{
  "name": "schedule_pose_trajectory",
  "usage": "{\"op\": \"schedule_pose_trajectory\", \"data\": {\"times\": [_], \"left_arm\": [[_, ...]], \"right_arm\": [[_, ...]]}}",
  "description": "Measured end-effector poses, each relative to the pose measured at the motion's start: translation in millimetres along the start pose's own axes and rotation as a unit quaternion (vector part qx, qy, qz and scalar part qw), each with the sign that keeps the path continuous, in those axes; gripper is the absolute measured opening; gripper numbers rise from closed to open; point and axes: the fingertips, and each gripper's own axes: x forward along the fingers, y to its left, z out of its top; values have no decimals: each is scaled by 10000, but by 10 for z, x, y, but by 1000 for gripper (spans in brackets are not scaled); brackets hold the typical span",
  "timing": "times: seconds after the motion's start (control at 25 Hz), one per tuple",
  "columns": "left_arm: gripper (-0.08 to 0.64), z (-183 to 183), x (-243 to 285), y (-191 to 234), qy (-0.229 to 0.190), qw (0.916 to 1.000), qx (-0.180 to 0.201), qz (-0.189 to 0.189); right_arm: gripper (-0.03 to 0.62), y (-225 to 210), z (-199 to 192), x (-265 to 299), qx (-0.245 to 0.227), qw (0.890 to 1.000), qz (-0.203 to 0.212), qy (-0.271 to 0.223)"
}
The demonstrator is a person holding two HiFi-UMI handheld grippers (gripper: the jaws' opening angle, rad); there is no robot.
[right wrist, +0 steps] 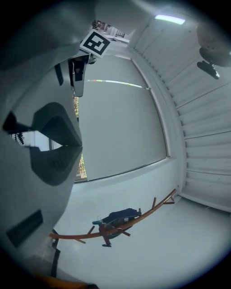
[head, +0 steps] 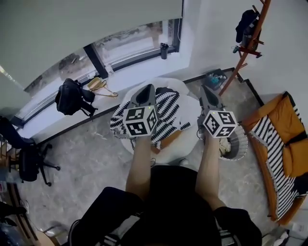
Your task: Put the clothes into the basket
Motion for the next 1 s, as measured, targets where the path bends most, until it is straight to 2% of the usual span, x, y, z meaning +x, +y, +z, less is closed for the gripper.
{"op": "schedule_pose_trajectory", "data": {"times": [0.32, 0.72, 1.0], "left_arm": [[9, 130, 109, -142, -51, 9993, 186, -314], [9, 85, 243, -239, 45, 9974, 302, -657], [9, 128, 387, -232, 60, 9967, 342, -734]], "right_arm": [[11, 88, 79, -39, -150, 9998, -104, 24], [11, 83, 15, -35, -187, 9994, -274, -2], [11, 193, 74, 146, -211, 9997, -60, -68]]}}
